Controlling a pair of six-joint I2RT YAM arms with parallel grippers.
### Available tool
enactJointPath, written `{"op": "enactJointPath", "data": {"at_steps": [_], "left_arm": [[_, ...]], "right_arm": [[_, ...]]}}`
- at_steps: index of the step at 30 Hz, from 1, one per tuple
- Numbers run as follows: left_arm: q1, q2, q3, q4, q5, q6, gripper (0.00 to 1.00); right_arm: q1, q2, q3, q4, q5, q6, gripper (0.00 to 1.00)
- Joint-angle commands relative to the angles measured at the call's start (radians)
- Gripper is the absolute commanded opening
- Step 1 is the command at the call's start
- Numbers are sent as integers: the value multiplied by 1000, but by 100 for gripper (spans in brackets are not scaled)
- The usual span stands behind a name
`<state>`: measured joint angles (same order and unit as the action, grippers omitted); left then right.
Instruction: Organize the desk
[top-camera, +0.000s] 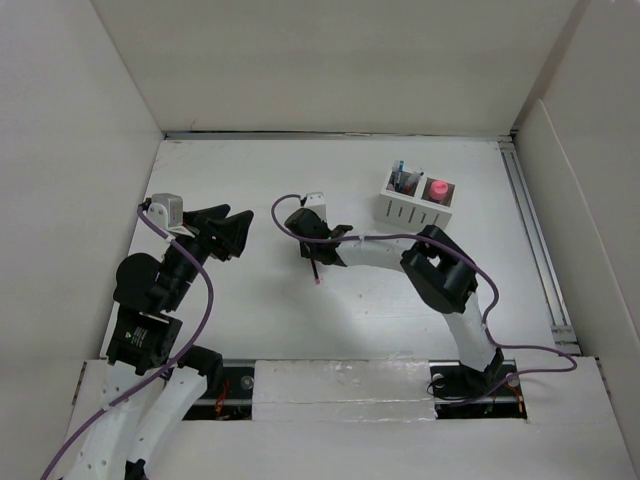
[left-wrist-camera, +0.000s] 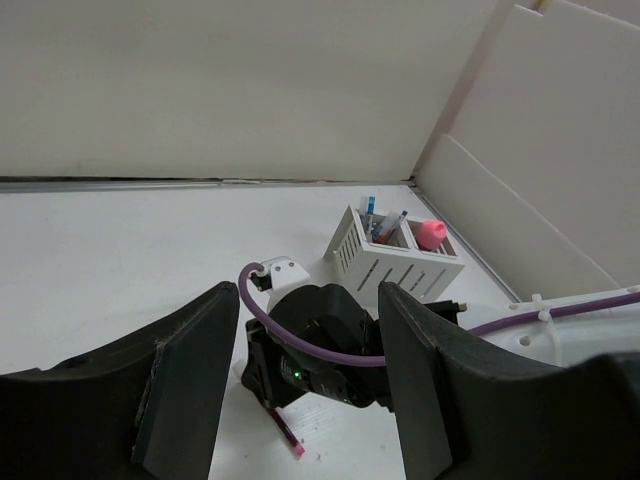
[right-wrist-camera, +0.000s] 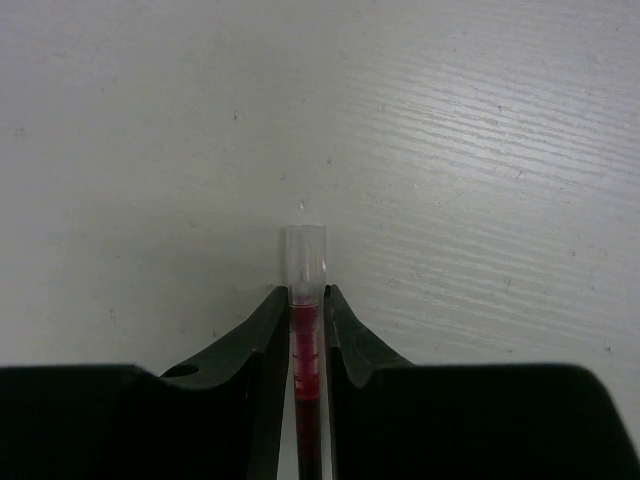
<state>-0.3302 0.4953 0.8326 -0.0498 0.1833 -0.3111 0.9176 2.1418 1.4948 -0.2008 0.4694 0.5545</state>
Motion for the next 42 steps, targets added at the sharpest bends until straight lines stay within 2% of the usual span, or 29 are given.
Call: {"op": "enactJointPath", "data": {"at_steps": [1, 5, 7, 8, 9, 10, 12, 16, 18, 19, 22, 24, 27, 29, 34, 42], "left_arm": [[-3, 2, 3, 42, 13, 6, 54], [-3, 3, 5, 44, 10, 7, 54], [-3, 6, 3, 42, 12, 6, 54], [-3, 6, 2, 42, 10, 7, 54], [-3, 6, 2, 42, 8, 7, 54], [-3, 8, 3, 42, 8, 7, 54], [-3, 8, 5, 44, 7, 7, 54], [-3, 8, 3, 44, 8, 7, 54], [-3, 8, 5, 44, 8, 6, 54], [-3, 8, 5, 44, 7, 7, 54], [-3, 8, 5, 44, 10, 7, 54], [-3, 3, 2, 44, 8, 7, 54], [-3, 5, 5, 44, 10, 9, 54], [-3, 3, 7, 44, 12, 7, 54], [-3, 6, 6, 42, 11, 9, 54], [-3, 8, 8, 42, 7, 10, 54]], "right_arm": [[1, 4, -25, -37, 8, 7, 22], [12, -5, -44, -35, 29, -2, 22], [12, -5, -48, -26, 17, -10, 13], [12, 0, -38, -29, 12, -14, 5], [12, -2, -36, -29, 11, -11, 5], [12, -9, -38, -28, 11, -10, 1], [12, -46, -62, 26, 6, -16, 0], [-12, -219, -152, 122, -28, -11, 0], [-56, -284, -180, 182, -48, -13, 0], [-112, -375, -214, 246, -28, -24, 0], [-179, -458, -243, 297, 6, -33, 0], [-224, -509, -261, 333, 90, -47, 0], [-324, -583, -333, 477, 210, -93, 0], [-403, -586, -361, 572, 282, -129, 1], [-540, -527, -331, 646, 339, -182, 1], [-530, -382, -275, 771, 445, -395, 1]]}}
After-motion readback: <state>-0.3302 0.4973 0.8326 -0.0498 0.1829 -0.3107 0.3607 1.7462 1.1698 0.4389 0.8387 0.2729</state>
